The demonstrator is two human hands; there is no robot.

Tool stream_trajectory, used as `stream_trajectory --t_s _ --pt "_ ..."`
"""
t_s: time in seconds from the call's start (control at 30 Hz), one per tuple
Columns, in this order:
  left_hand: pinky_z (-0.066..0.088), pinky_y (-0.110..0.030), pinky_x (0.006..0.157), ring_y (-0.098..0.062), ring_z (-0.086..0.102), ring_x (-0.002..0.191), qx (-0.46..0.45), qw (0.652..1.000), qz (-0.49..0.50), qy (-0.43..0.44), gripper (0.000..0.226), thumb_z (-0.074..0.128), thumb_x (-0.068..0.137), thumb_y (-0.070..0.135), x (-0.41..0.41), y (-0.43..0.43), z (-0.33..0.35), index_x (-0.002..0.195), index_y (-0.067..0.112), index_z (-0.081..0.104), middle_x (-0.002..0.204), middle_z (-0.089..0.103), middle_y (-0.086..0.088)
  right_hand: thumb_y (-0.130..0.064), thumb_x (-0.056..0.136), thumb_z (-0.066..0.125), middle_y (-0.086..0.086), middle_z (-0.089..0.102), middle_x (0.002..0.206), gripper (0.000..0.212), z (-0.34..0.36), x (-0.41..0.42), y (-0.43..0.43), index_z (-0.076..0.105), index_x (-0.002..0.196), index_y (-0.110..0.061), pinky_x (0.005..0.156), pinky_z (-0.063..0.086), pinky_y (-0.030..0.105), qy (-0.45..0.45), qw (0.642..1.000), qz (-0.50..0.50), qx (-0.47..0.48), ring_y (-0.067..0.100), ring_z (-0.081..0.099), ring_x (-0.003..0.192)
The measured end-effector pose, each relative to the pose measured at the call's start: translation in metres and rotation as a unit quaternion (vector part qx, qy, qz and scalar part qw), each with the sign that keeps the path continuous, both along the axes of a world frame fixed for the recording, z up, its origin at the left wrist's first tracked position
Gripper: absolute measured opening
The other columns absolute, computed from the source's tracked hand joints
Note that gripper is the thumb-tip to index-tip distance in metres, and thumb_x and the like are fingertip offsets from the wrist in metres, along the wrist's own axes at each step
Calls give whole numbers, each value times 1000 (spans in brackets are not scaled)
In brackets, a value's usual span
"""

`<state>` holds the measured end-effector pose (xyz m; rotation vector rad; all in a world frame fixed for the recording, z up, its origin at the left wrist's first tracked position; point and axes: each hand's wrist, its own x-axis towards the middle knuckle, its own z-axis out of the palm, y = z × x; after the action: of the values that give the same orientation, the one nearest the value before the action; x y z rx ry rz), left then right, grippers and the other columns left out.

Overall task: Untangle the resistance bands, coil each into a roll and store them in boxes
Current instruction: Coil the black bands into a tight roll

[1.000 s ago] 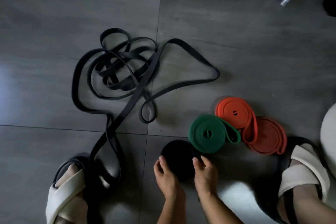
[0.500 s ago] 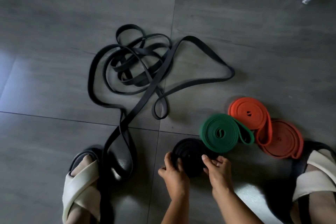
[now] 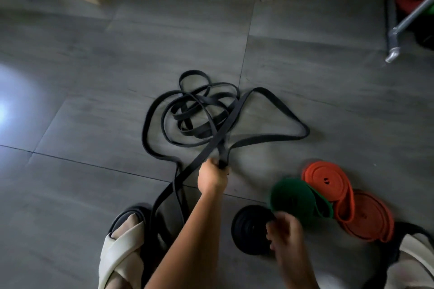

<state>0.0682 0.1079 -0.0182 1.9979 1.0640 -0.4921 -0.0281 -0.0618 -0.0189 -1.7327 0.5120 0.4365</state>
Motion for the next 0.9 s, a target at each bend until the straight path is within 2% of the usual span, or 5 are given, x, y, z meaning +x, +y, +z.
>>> stream_trajectory --t_s 0.17,0.37,0.5,0.63,0.9 --pt "45 -38 78 -35 54 100 168 938 -255 -162 32 48 89 13 -4 11 105 121 18 52 118 43 -11 -2 78 66 5 58 99 32 82 56 12 55 105 -14 67 37 12 -189 967 142 -95 13 56 81" --pt "45 -38 86 -29 56 104 158 860 -393 -285 33 54 87 10 -33 25 278 120 15 56 116 57 -10 -23 65 77 -8 39 127 73 218 82 44 42 129 -18 102 35 26 -342 907 244 -35 11 40 121" --pt "48 -22 76 -13 63 83 73 849 -337 -401 22 61 84 7 -72 27 376 104 17 61 95 67 -6 -7 74 72 -10 61 102 41 317 74 57 54 105 -27 81 45 10 -335 878 321 116 -10 57 91" --pt "53 -18 74 -9 65 79 -37 822 -258 -507 24 61 83 2 -108 32 437 100 18 60 92 68 -1 -16 77 66 0 65 103 31 377 54 54 57 106 -22 88 50 24 -334 862 334 184 11 62 97" --pt "56 -29 79 -21 64 87 -302 874 -117 -363 34 61 77 19 -129 38 383 105 0 61 98 65 -16 -25 89 55 -14 54 95 19 342 18 46 42 103 -27 70 43 10 -345 847 401 -42 -7 54 85"
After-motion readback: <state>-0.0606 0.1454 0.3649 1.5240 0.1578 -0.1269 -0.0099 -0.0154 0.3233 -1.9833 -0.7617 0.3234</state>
